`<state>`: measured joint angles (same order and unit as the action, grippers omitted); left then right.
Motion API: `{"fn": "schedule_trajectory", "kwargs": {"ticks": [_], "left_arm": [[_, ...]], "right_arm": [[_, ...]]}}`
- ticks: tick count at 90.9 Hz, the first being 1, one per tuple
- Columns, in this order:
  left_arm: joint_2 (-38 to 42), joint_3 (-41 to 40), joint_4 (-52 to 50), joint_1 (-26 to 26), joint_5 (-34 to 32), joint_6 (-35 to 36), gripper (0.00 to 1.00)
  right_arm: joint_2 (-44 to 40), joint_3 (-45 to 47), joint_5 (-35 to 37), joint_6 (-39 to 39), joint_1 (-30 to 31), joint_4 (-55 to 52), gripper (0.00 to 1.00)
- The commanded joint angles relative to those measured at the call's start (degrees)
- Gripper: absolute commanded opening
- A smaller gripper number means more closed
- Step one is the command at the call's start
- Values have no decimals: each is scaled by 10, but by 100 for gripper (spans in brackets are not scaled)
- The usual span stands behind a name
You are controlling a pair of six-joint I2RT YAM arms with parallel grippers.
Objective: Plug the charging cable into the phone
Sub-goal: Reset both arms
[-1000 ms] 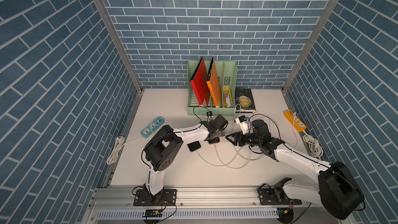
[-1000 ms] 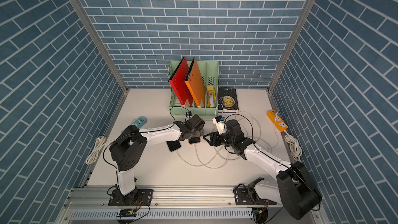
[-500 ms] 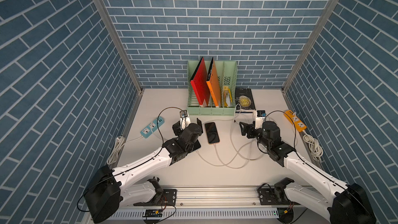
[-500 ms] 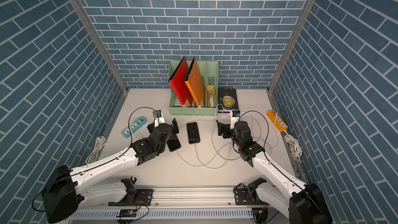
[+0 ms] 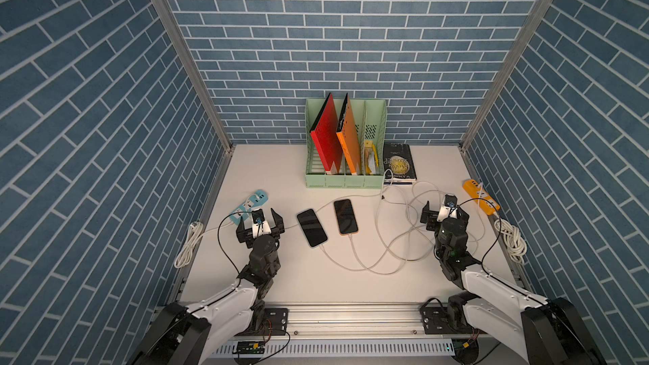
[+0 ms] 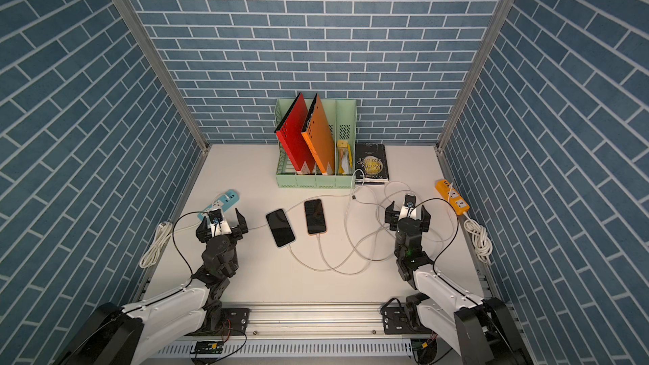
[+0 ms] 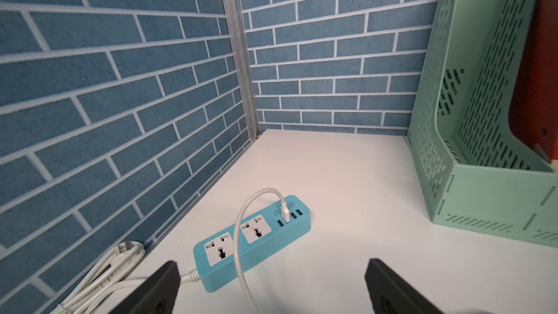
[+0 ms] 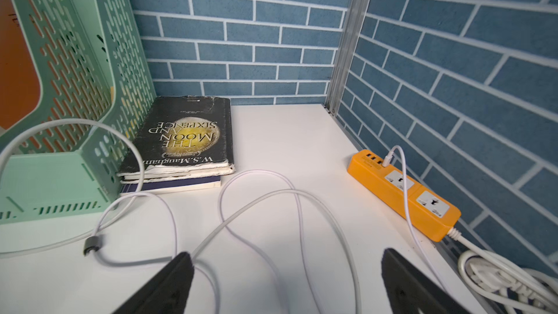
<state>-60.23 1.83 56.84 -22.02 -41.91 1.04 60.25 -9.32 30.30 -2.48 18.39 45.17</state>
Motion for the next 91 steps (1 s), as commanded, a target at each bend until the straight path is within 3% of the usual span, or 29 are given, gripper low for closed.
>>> {"fn": "schedule_trajectory", "kwargs": {"ticks": [1,13,20,25,32,44,52,54,58,64,91], "left_arm": [[-73,6,145,41,82,19,100],[-167,38,212,79,150,41,100],[-245,33,308,114,166,24,100],[-254,40,276,149,211,-13,100],[-270,56,257,157,229,-12,100],[-264,66,243,160,239,-17,100],[-266,90,196,178,273,-24,100],[-265,92,187,182,280,-26,100],[-267,92,190,186,286,-27,100],[-267,92,189,185,286,-27,100],[-265,91,190,186,281,-30,100]], "right_arm": [[60,37,16,38,-22,183,99],[145,47,12,79,-29,320,99],[216,79,0,83,-41,464,99],[276,91,-4,107,-43,573,99],[248,73,-41,97,-44,482,99],[244,55,-78,79,-67,438,100],[282,36,-160,54,-110,417,97],[285,28,-151,54,-113,427,99],[270,0,-165,42,-119,330,99],[272,-17,-176,30,-130,309,100],[273,37,-165,36,-130,421,100]]}}
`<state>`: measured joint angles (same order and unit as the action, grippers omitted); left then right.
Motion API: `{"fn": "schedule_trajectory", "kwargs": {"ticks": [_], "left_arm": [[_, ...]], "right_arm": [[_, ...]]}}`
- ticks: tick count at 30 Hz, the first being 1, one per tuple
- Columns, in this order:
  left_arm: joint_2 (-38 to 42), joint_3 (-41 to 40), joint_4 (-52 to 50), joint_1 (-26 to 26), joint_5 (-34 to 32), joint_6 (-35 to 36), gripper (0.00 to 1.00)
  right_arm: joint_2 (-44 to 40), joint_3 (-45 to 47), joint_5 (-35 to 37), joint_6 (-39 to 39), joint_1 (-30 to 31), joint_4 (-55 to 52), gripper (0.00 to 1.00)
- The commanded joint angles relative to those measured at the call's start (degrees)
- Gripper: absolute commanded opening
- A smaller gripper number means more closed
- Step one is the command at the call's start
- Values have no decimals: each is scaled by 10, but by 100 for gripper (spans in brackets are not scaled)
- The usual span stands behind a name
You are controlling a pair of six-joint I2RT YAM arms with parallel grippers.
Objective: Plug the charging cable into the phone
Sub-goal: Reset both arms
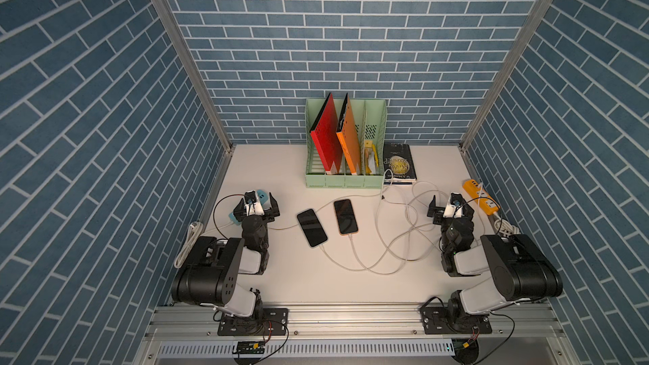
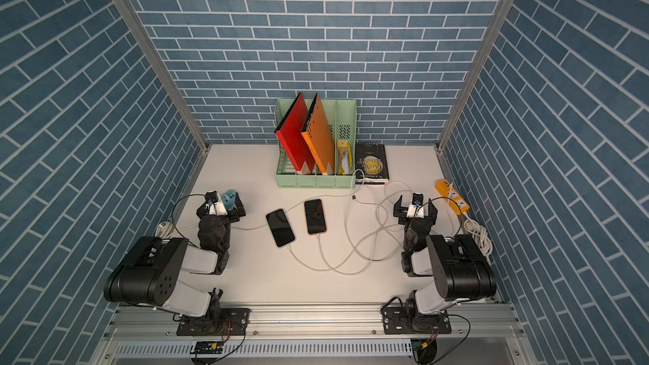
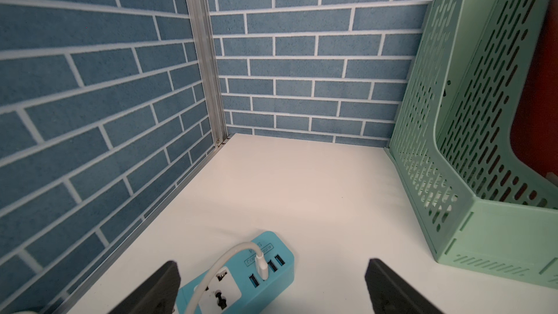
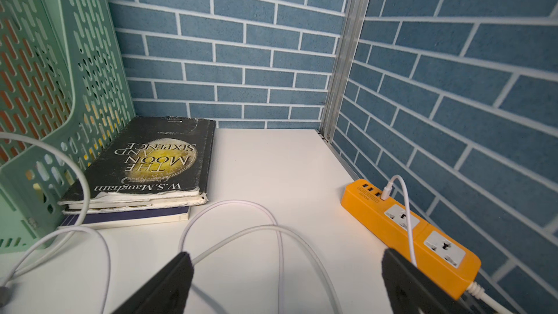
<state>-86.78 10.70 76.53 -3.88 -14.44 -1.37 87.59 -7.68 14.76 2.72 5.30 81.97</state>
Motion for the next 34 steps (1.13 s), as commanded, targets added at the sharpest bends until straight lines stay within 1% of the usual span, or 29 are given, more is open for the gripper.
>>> {"fn": "schedule_trajectory", "kwargs": {"ticks": [1,4,7,10,13,34], "left_arm": [[0,2,-7,5,6,-5,100],[0,2,-7,4,6,-4,100],[0,3,-9,5,9,-3,100],[0,4,-9,5,10,-3,100],[0,4,-9,5,9,-4,100],[-1,4,-12,5,19,0,100]], "right_arm": [[-2,22,-11,-16,1,54,100],[-2,14,-11,-17,1,36,100],[0,-30,-10,-21,1,-45,100],[-1,-17,-16,-18,-1,-23,100],[1,-29,-11,-22,-2,-45,100],[1,-29,-13,-21,-1,-43,100]]}}
